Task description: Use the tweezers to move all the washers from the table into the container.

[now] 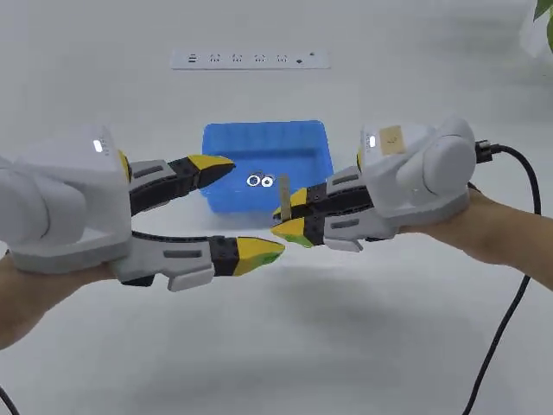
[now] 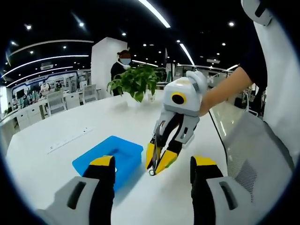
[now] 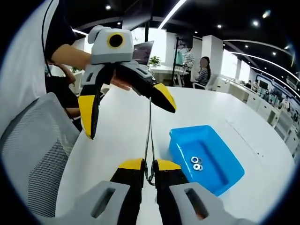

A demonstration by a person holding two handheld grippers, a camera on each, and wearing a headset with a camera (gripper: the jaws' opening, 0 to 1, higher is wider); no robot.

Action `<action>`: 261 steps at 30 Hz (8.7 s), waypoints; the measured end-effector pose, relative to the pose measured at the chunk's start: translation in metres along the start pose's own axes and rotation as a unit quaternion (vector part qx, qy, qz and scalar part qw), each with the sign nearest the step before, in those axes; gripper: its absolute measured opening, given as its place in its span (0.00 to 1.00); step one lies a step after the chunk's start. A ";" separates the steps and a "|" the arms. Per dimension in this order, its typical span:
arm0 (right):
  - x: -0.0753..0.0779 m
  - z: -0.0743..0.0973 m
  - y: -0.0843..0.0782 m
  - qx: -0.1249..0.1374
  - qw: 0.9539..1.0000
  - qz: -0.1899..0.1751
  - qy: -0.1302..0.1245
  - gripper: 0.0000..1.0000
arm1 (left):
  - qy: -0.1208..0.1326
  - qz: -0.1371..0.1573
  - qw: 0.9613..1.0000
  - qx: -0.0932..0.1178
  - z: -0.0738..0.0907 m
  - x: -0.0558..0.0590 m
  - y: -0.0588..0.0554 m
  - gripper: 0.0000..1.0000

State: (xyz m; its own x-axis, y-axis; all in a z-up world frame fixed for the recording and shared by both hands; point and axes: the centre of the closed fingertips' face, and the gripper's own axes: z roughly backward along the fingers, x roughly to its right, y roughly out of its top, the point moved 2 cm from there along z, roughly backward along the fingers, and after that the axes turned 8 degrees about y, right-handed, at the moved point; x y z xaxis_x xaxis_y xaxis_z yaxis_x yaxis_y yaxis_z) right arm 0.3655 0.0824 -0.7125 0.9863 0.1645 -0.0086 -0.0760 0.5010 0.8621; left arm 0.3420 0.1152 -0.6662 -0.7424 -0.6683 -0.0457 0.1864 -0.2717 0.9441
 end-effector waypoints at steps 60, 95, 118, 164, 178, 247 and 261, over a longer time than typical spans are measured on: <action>0.096 -0.031 0.011 0.021 0.998 -0.037 -0.055 0.09 | 0.079 0.111 0.991 -0.019 0.047 -0.009 -0.053 1.00; 0.103 -0.036 -0.004 0.030 0.997 -0.050 -0.046 0.08 | 0.069 0.123 0.989 -0.049 0.044 -0.002 -0.059 0.99; 0.098 -0.027 -0.006 0.014 0.999 -0.029 -0.044 0.08 | 0.054 0.059 0.997 0.002 -0.019 -0.071 -0.005 0.84; 0.082 -0.024 0.001 -0.013 1.000 0.013 -0.021 0.11 | -0.070 -0.112 0.991 0.011 -0.069 -0.060 0.035 0.04; 0.091 -0.013 0.001 -0.023 0.998 -0.021 -0.062 0.23 | -0.048 -0.128 0.991 0.006 -0.070 -0.065 0.036 0.04; -0.035 0.084 -0.080 -0.002 0.987 -0.109 -0.122 1.00 | -0.071 -0.057 0.995 0.048 -0.068 0.017 0.020 0.04; -0.038 0.081 -0.087 0.004 0.984 -0.133 -0.121 1.00 | -0.085 -0.054 0.994 0.032 -0.081 0.020 0.008 0.04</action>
State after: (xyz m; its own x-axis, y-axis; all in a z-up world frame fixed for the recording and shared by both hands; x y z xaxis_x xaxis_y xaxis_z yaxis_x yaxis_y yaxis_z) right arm 0.3464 -0.0358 -0.7461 0.9773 -0.1783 -0.1142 0.1890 0.4918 0.8499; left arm 0.3801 0.0436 -0.6858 -0.8547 -0.5097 -0.0984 0.0617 -0.2880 0.9556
